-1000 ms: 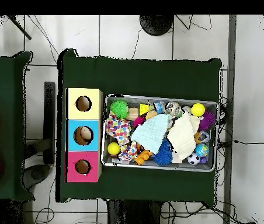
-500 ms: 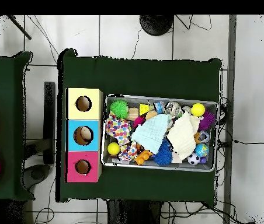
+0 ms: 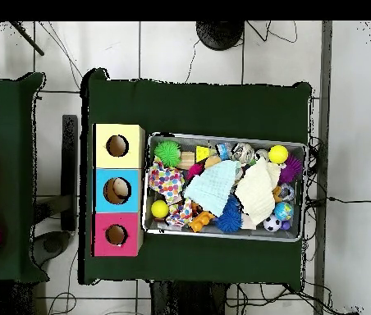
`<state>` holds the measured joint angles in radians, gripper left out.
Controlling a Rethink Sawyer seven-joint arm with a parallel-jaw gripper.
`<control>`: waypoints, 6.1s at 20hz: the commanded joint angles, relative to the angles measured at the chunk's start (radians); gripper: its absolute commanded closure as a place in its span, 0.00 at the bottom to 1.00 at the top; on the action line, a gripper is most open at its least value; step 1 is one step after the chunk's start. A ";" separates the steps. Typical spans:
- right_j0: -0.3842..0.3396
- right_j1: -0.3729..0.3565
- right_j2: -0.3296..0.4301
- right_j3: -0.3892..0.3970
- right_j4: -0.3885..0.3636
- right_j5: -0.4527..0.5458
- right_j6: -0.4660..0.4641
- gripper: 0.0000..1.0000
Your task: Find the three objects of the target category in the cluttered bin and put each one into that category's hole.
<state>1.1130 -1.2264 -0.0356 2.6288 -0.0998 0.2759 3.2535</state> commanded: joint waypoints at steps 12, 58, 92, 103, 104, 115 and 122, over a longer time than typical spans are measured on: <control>-0.477 -0.559 0.122 -0.057 0.049 0.474 -0.782 1.00; -0.798 -0.038 0.373 -0.482 -0.129 0.428 -0.853 1.00; -0.790 0.378 0.331 -0.492 -0.415 0.169 -0.783 1.00; -0.807 0.344 0.312 -0.492 -0.411 0.174 -0.782 1.00; -0.815 0.342 0.313 -0.495 -0.410 0.181 -0.790 1.00; -0.870 0.304 0.320 -0.497 -0.407 0.197 -0.829 1.00; -0.950 0.285 0.336 -0.503 -0.416 0.217 -0.877 1.00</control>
<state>0.2380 -0.9337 0.2862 2.1546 -0.4588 0.4936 2.4557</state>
